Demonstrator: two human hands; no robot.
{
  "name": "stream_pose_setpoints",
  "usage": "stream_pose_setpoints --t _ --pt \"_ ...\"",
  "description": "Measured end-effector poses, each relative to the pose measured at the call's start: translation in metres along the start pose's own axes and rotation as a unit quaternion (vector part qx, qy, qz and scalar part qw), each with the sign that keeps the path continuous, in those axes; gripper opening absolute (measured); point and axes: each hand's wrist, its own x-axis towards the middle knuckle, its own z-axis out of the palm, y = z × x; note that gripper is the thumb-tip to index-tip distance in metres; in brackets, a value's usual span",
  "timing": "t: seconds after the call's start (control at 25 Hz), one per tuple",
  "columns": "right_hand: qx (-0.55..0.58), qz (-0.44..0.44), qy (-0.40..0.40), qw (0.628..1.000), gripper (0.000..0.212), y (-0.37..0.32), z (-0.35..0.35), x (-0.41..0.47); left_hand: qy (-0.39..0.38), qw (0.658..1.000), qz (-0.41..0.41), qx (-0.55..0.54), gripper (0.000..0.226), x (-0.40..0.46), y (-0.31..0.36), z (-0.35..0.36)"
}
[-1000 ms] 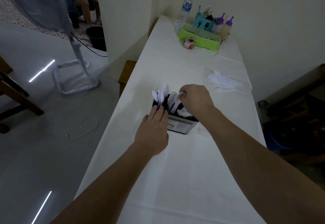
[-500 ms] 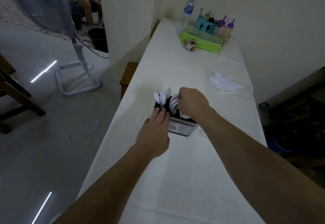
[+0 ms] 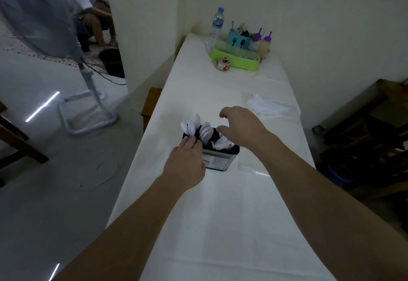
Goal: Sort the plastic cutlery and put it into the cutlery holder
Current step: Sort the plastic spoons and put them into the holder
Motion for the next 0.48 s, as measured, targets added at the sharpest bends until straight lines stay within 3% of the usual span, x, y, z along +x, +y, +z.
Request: stream_pose_setpoints --t 0.2,0.32,0.48 --pt "0.024 0.045 0.058 0.997 0.052 0.047 -0.017 -0.079 0.122 0.99 0.067 -0.03 0.052 -0.02 0.057 -0.018" --pt "0.026 0.108 0.087 0.99 0.058 0.089 -0.009 -0.125 0.122 0.984 0.13 -0.005 0.05 -0.024 0.097 -0.013" --pt "0.03 0.187 0.087 0.978 0.061 0.149 0.007 -0.169 0.068 0.982 0.172 0.034 0.05 -0.008 0.144 0.005"
